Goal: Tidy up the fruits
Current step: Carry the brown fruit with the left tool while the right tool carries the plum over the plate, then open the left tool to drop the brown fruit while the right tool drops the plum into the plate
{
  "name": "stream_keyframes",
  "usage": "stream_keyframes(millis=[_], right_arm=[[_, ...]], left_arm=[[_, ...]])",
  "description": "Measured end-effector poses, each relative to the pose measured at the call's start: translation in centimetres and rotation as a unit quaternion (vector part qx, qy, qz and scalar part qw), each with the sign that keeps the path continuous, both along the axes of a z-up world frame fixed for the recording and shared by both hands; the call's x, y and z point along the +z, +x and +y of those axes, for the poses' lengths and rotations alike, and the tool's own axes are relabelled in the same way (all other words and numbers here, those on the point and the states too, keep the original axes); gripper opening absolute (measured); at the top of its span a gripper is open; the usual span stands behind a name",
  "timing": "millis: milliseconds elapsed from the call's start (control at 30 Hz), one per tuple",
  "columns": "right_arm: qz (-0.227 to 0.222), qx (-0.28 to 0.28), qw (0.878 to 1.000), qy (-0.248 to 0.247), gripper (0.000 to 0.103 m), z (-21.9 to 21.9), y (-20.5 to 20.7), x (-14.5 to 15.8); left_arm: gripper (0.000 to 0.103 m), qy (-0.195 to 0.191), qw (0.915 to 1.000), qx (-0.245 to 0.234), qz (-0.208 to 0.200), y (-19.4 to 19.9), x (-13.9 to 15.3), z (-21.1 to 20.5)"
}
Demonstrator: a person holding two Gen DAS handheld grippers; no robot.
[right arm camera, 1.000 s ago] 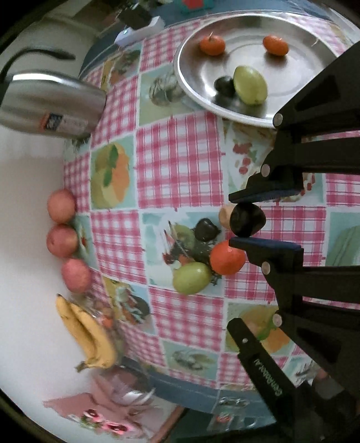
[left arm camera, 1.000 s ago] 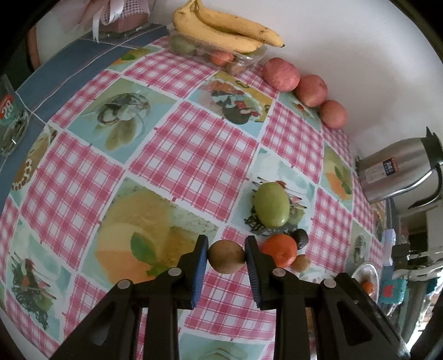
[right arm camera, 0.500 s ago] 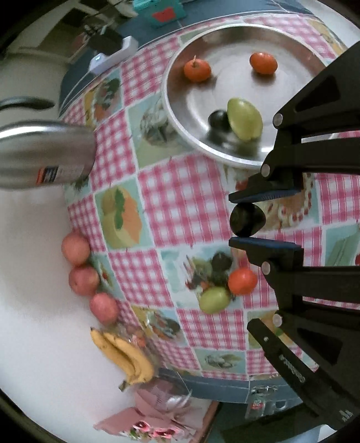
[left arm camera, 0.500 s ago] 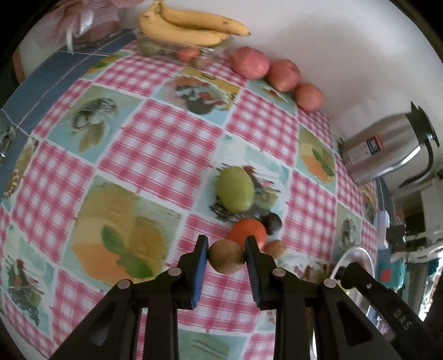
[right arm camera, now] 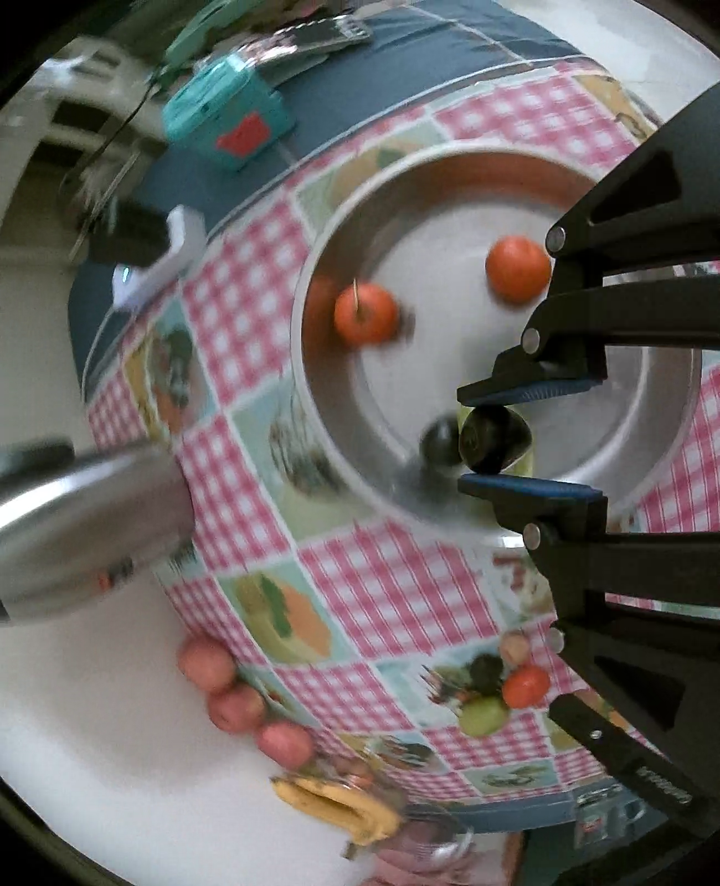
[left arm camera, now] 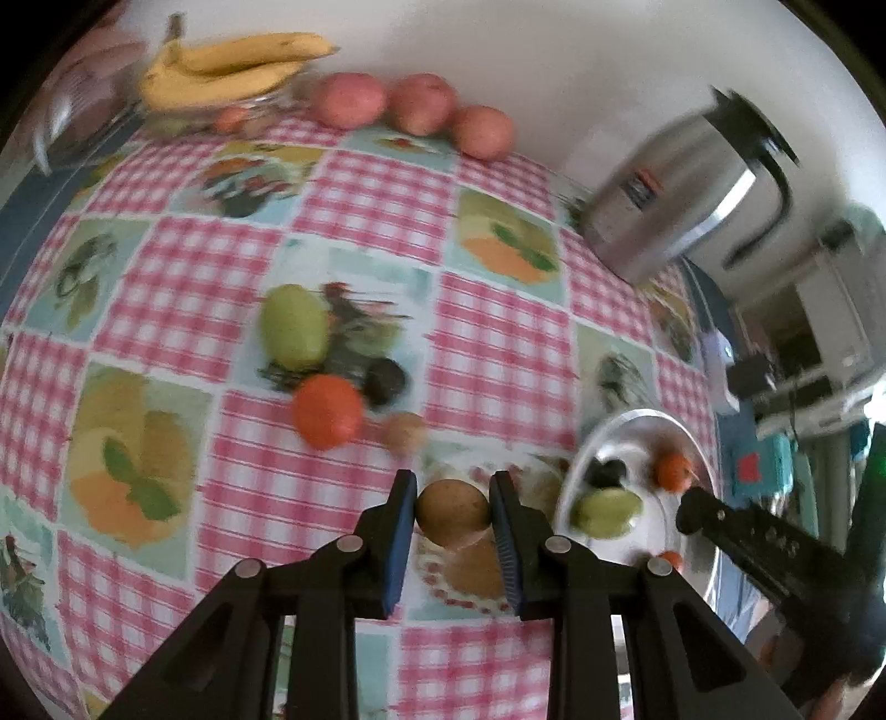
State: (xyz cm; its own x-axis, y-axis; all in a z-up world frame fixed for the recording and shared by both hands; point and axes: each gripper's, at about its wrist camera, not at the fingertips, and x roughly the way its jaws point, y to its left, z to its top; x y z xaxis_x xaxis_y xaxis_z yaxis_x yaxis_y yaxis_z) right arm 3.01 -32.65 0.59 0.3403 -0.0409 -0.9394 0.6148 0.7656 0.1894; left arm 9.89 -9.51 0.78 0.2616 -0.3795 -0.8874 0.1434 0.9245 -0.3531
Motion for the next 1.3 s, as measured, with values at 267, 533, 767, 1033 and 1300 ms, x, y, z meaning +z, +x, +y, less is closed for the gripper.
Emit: stream_keyframes(millis=[267,533,767,1033,1300], right_arm=[[0.0,-0.054,0.998,0.019,0.026,-4.0,-2.3,-0.5],[-0.001,-0.077,0.997,0.027,0.026,-5.6,-3.4,-0.9],[-0.003,-0.081,0.996,0.023,0.026,-5.8,-3.5,-0.8],[0.001,-0.075,0.997,0.027,0.026,-5.5,-3.1,-1.0],[-0.006,-0.065,0.998,0.024,0.026,-5.4,-2.7,-0.9]], left_arm=[[0.03,0.007,0.997,-0.075,-0.017,-2.7,0.4,-5.8],[0.03,0.027,0.9916,-0.125,-0.016,-4.9,-0.7,-9.5],[0.03,0.033,0.9892,-0.141,-0.027,-5.3,-0.8,-10.6],[0.035,0.032,0.9893,-0.14,-0.025,-5.1,-1.0,-10.6],[0.063,0.036,0.9898,-0.136,-0.024,-4.9,-0.9,-10.5]])
